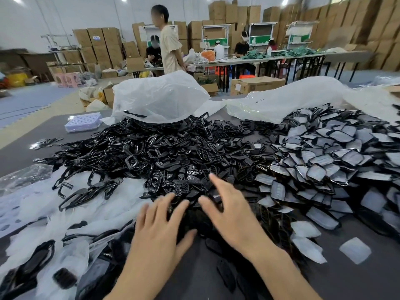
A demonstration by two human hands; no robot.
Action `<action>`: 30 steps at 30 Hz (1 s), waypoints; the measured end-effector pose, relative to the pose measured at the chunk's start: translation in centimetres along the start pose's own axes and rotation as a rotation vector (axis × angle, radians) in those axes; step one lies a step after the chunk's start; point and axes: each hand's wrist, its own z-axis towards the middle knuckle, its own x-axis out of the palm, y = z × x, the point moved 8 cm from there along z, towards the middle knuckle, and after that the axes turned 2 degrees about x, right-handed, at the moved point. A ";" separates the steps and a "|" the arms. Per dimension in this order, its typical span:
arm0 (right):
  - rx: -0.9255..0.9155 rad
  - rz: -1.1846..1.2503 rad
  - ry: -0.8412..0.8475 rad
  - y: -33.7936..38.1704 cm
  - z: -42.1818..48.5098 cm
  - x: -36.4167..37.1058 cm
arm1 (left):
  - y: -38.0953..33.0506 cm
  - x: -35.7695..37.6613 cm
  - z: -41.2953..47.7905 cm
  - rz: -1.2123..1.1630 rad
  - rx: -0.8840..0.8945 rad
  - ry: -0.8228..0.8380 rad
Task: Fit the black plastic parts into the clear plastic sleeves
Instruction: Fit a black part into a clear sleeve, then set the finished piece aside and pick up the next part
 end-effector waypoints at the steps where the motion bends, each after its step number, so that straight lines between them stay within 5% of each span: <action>1: -0.004 -0.144 0.103 -0.1 -0.2 1.6 | 0.8 0.1 0.2 0.038 -0.051 0.009; 4: -0.019 -0.352 0.204 -0.6 -0.3 3.4 | 1.5 0.4 0.7 0.079 -0.111 0.038; 19: -0.060 -0.381 0.021 0.8 -0.1 1.5 | 1.3 -0.5 0.7 -0.078 -0.106 -0.112; 30: -0.040 -0.306 -0.137 3.8 2.2 0.7 | 4.8 -1.4 -0.3 -0.541 -0.423 -0.241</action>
